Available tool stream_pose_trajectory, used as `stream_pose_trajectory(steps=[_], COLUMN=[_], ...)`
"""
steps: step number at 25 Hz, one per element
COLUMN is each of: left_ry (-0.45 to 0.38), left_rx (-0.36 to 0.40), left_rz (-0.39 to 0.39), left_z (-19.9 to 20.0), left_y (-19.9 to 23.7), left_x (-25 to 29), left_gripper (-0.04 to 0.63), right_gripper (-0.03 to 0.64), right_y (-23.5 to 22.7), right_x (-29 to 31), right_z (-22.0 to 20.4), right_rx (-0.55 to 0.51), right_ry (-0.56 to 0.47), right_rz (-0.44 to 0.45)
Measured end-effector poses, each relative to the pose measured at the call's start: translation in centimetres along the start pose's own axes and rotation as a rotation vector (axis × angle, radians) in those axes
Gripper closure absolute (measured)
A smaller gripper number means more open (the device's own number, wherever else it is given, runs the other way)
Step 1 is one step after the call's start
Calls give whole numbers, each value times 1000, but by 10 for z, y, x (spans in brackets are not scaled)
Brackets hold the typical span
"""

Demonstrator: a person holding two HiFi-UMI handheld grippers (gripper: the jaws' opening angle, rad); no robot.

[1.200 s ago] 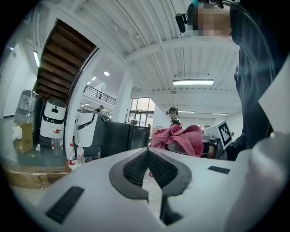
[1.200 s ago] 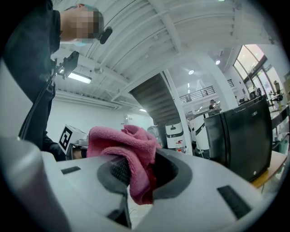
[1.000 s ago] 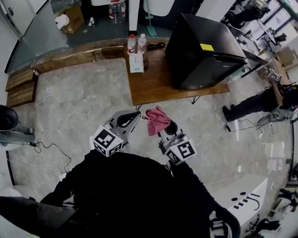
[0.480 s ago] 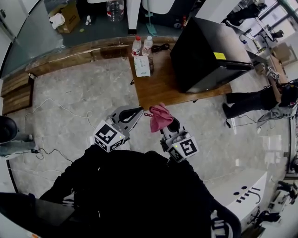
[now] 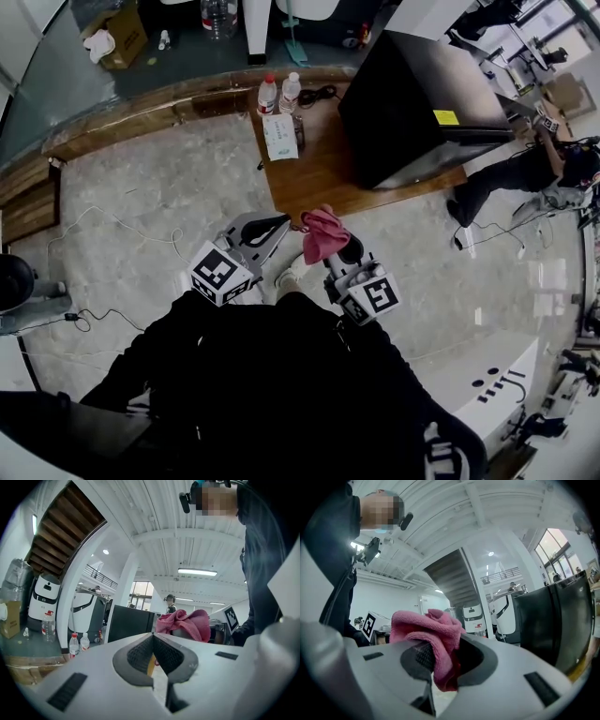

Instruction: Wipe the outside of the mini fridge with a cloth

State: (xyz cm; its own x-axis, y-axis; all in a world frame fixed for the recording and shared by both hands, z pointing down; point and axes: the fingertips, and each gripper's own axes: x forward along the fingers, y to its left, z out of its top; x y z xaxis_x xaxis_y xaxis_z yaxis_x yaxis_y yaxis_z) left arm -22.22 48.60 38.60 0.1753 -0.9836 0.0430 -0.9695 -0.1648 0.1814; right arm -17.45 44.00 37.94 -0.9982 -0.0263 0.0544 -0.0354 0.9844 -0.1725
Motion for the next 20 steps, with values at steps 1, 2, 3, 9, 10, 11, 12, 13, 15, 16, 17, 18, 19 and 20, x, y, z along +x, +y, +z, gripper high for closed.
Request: stream_pose_trajectory(steps=[1,2,3,9,10,11,12,13,15,16,17,18,19,20], left_ry=[0,-1,-2,0,4,7,8,8,6,6,7,9,9,9], left_rx=[5,11,18,40,47,53,56,57,57,56,56,56,57,62], left_rz=[1,5,11,46,49,52,54,56,60,62,66,70,75,80], left_z=[1,2,5,21,24,26,29,33,40,43,45,47,48,49], left_y=[4,9,15,45,51,57,61,65,70,72,74,76,79,83], left_x=[7,14,22,72,83,95,107,119,142,154,164,173,182,190], left_gripper=[589,589,589,589,589,589,589,589,589,589,589,589,589,589], right_gripper=[530,529,529,529,529,529,529,529,528,528,529,529,528,529], right_y=[-8,-17,-25,-83,-95,-107,-119,-131,-154,-164,-175,-184,-193,-202], right_x=[3,7,11,35,38,42,45,46,48,49,50,51,53,56], right_z=[1,2,3,26,30,34,39,42,47,51,54,56,57,58], right_rx=[-1,-1,1,43,34,38,52,67,84,96,109,123,135,148], right_ry=[-9,-17,-26,-90,-85,-85,-91,-100,-121,-131,-137,-142,-147,-155], right_rz=[-3,-4,-1,27,24,19,15,17,26,26,23,22,22,22])
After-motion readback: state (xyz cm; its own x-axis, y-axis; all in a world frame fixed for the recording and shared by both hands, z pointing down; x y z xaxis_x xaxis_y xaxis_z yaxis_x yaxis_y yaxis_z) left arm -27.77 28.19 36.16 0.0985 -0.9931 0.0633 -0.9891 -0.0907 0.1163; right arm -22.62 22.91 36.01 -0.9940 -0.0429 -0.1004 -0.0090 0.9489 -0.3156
